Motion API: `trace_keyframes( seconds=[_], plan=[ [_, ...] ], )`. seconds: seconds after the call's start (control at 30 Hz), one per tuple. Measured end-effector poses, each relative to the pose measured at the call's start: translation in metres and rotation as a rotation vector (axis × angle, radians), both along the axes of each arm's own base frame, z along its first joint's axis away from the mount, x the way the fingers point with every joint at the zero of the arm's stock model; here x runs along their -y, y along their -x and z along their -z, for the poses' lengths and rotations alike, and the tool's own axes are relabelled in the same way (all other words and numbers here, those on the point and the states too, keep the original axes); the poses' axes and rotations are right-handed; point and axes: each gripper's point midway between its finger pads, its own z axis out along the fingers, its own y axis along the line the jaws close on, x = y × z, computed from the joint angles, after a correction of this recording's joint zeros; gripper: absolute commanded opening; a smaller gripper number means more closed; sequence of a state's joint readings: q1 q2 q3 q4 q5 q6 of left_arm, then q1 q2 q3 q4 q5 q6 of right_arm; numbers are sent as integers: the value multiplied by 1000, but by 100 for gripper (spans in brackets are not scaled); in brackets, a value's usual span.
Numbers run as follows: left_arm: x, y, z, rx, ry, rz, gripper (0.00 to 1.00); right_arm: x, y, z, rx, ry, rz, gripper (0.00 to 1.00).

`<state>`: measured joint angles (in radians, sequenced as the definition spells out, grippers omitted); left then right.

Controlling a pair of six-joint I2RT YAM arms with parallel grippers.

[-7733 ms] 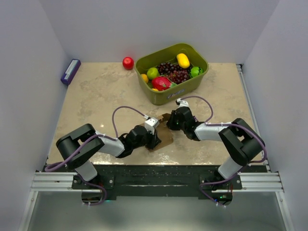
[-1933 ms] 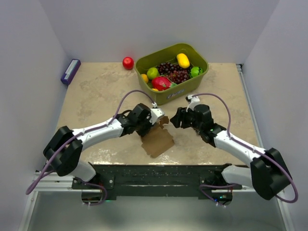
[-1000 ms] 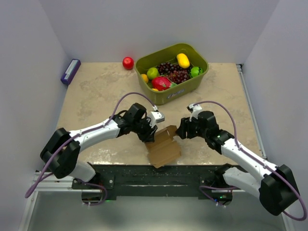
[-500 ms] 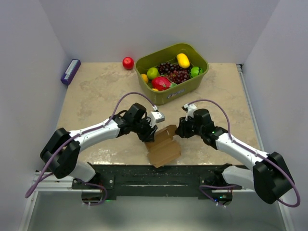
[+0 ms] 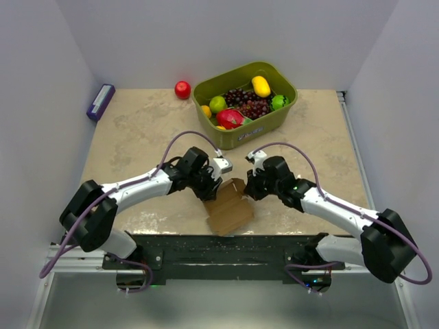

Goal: Fold the paper box

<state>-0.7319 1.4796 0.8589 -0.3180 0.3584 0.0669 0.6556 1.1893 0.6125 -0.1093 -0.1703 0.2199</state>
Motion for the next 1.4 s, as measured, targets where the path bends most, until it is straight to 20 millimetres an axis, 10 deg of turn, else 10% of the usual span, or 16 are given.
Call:
trace_keyframes(
  seconds=[0.6, 0.9, 1.4],
  plan=[
    [-10, 2, 9, -34, -44, -24, 25, -34, 21, 20, -43, 36, -79, 4],
    [-9, -1, 8, -27, -33, -24, 25, -41, 17, 19, -41, 30, -18, 37],
    [-3, 2, 6, -28, -10, -5, 25, 32, -31, -58, 139, -71, 334, 61]
  ],
)
